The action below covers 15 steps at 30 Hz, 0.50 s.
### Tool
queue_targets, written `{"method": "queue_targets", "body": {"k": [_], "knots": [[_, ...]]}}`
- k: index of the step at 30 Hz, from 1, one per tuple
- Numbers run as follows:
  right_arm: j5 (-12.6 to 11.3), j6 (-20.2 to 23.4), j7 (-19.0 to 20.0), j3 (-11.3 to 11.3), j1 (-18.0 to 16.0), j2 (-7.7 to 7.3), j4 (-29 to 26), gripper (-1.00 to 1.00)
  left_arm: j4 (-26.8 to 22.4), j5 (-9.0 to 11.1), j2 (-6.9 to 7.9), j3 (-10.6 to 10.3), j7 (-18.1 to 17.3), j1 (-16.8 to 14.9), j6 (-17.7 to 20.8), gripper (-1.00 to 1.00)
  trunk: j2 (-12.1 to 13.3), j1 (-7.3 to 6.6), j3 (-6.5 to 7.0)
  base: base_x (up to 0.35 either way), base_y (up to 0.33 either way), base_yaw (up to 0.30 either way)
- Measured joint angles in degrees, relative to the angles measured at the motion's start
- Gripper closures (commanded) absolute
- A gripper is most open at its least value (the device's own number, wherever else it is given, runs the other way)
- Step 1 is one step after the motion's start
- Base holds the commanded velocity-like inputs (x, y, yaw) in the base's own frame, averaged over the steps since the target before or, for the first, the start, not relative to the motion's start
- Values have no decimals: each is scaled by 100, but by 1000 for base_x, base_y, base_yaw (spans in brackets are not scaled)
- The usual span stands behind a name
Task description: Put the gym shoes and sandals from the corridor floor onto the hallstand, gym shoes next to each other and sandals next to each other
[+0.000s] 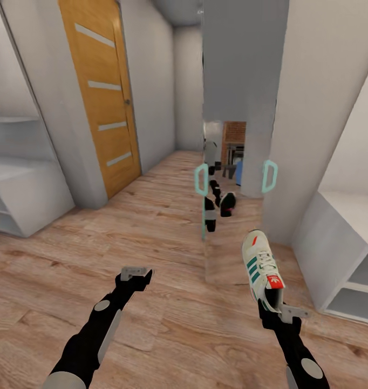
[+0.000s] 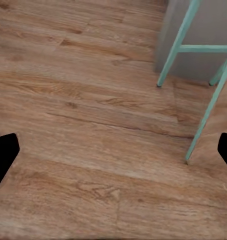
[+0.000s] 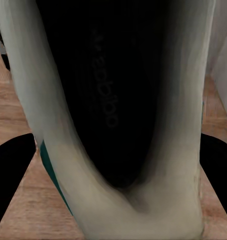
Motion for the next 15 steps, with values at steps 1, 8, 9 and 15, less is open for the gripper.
{"method": "queue_targets", "body": {"k": [1,8,9,15], "knots": [[0,0,0,0,0,0,0,100,0,0,0,0,0,1,0,-100,0,0,6,0,271,258],[0,-1,0,2,0,1,1,100,-1,79,2,1,-1,1,0,-100,0,0,44,0,299,257],[0,-1,0,2,0,0,1,100,-1,88,2,1,-1,-1,0,-100,0,0,50,0,309,257],[0,-1,0,2,0,0,1,100,-1,101,2,1,-1,2,0,-100,0,0,84,0,309,256]]}}
